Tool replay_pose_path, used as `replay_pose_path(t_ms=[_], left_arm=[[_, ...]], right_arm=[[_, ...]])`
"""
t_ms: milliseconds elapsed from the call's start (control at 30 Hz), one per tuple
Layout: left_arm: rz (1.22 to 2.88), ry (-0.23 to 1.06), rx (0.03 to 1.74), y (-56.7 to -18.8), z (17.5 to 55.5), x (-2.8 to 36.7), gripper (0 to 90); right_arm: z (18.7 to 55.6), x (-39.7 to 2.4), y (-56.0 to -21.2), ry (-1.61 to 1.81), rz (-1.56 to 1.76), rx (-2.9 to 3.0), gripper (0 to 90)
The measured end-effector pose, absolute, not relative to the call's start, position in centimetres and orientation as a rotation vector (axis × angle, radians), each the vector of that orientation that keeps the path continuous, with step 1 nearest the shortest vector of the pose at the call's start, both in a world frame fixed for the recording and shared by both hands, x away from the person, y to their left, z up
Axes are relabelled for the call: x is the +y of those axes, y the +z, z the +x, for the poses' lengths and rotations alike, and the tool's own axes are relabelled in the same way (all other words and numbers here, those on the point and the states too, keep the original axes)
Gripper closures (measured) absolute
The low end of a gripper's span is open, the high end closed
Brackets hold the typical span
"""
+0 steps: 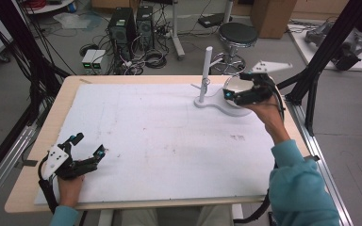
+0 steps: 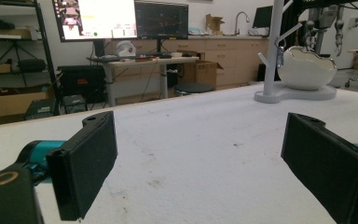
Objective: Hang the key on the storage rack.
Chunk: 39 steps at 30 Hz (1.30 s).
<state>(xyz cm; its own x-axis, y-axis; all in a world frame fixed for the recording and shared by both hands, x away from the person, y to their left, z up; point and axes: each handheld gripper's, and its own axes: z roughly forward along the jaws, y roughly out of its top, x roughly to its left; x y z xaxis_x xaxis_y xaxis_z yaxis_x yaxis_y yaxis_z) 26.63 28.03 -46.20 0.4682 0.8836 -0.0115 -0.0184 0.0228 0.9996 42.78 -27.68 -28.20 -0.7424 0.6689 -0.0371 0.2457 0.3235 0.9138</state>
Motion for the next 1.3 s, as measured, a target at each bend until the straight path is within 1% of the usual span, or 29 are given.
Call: replay_pose_path(t_ms=[267,500,633,767,1067,1300], left_arm=[[1.375,0.841,0.843,-46.2,26.7,28.0,10.9],[1.375,0.842,0.843,-46.2,26.7,28.0,10.9],[1.375,0.842,0.841,-46.2,26.7,28.0,10.9],[1.374,0.842,0.841,-46.2,26.7,28.0,10.9],[1.377,0.843,0.840,-46.2,26.7,28.0,10.9],[1.377,0.847,0.839,-46.2,26.6,28.0,10.9]], right_arm=[[37.0,-31.3,-32.8,1.475,0.779,2.049,0.5],[34.2,-33.2,-37.3,1.576,0.816,1.906,0.5],[33.1,-33.6,-39.9,1.632,0.828,1.849,0.5],[32.1,-34.0,-41.9,1.643,0.832,1.814,0.5],[31.3,-34.7,-44.9,1.661,0.872,1.773,0.5],[30.8,-34.4,-45.0,1.645,0.824,1.754,0.5]])
